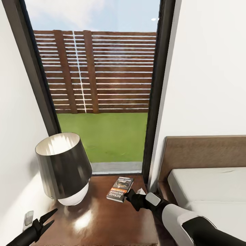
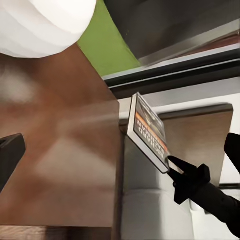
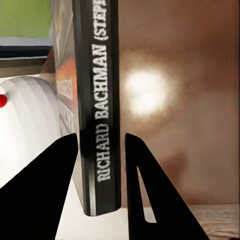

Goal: In the bedroom, move the book from the bed onto either nightstand, and place the two sandals side by side next to the bed.

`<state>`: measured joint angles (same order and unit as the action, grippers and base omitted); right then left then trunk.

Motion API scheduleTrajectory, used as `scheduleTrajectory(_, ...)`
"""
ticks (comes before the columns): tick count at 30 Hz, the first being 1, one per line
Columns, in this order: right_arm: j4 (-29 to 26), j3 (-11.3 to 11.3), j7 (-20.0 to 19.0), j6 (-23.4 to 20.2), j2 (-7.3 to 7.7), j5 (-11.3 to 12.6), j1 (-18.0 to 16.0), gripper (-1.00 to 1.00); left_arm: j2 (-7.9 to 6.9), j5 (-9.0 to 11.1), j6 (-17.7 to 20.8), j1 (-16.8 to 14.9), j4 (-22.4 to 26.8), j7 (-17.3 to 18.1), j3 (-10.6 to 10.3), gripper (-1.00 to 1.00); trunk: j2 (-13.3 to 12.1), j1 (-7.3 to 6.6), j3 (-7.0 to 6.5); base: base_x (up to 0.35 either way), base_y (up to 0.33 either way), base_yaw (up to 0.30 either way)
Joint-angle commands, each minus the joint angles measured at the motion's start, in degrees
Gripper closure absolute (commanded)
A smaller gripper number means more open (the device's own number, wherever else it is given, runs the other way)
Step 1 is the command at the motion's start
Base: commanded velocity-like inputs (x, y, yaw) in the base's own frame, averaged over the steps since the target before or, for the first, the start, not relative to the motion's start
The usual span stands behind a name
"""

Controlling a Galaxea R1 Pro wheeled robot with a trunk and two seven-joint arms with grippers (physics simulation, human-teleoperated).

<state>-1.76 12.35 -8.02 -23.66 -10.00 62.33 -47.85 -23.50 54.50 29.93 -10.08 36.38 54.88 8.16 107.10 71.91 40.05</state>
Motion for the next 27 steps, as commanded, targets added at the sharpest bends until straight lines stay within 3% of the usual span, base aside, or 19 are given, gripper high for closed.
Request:
scheduleTrajectory(1,0.0,0.4,-0.2,-0.1,0.0,0.3,-0.1,1.0,-0.02,0.4,0.5,0.0,0.0,0.0,0.0,-1.0,0.4,0.22,0.24,0.0,0.0,0.0)
scheduleTrajectory(27,-0.4,0.6,5.0,-0.4,0.0,0.3,-0.1,1.0,-0.01,0.3,0.7,0.0,0.0,0.1,0.0,-1.0,10.9,5.93,4.91,0.0,0.0,0.0)
